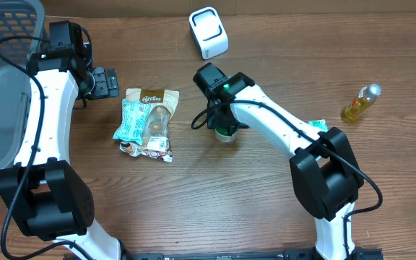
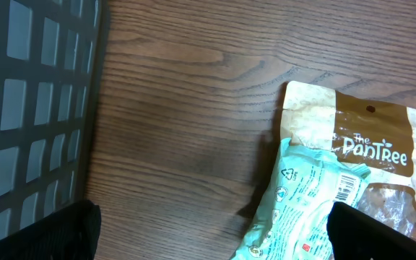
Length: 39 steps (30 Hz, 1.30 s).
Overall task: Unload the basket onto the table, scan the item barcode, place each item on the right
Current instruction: 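Close the right gripper around the green-lidded jar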
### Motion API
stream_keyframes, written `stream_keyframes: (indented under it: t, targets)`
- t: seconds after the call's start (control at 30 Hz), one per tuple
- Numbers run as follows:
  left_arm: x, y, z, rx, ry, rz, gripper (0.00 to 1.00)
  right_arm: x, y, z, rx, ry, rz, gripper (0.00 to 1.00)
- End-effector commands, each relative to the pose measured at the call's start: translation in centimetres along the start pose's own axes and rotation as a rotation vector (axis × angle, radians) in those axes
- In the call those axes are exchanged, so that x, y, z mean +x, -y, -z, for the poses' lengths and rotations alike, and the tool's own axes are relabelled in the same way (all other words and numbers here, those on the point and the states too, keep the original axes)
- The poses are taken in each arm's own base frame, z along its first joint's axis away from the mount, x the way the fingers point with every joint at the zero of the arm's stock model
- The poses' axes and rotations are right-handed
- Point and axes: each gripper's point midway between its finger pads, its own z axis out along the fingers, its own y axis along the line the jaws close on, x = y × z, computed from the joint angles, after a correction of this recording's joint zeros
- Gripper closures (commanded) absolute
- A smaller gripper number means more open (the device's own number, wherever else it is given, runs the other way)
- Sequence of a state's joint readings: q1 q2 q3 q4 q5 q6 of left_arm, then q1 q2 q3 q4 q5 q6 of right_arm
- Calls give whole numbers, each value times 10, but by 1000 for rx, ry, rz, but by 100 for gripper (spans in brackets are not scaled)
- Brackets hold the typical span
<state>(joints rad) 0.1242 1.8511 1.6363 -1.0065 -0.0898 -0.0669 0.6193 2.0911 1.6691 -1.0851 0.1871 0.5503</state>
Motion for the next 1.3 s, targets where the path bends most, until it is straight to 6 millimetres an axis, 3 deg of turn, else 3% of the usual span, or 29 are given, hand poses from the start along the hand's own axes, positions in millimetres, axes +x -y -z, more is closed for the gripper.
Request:
stream_keyframes:
  t: [0.0, 0.1, 0.13, 0.27, 0.53, 0.67, 0.77, 0.87, 0.93, 1.27]
  targets:
    - [-8, 3, 12, 10, 37, -22, 1, -5, 12, 3, 31, -2, -29, 40]
    - [-8, 3, 12, 10, 37, -22, 1, 6, 18, 3, 33, -63, -151, 34]
    - [-8, 3, 12, 10, 37, -22, 1, 10, 12, 3, -1, -87, -157, 20]
    - [-8, 3, 12, 10, 37, -22, 0, 14, 5, 4, -36, -112, -157, 0]
    - [-8, 3, 12, 10, 37, -22, 0, 2, 1, 3, -61, -65, -51, 0]
    - [-8, 3, 12, 10, 37, -22, 0, 6, 2, 3, -60, -80, -56, 12]
    - [-8, 3, 12, 10, 37, -22, 1, 7, 2, 3, -56, -86, -55, 13]
    - [-8, 3, 12, 10, 37, -22, 1, 6, 2, 3, -58, -84, -56, 11]
    - [-8, 3, 12, 10, 37, -22, 0, 7, 2, 3, -57, -85, -55, 0]
    - [-8, 3, 12, 10, 37, -22, 0, 16, 9, 4, -24, -124, -141, 0]
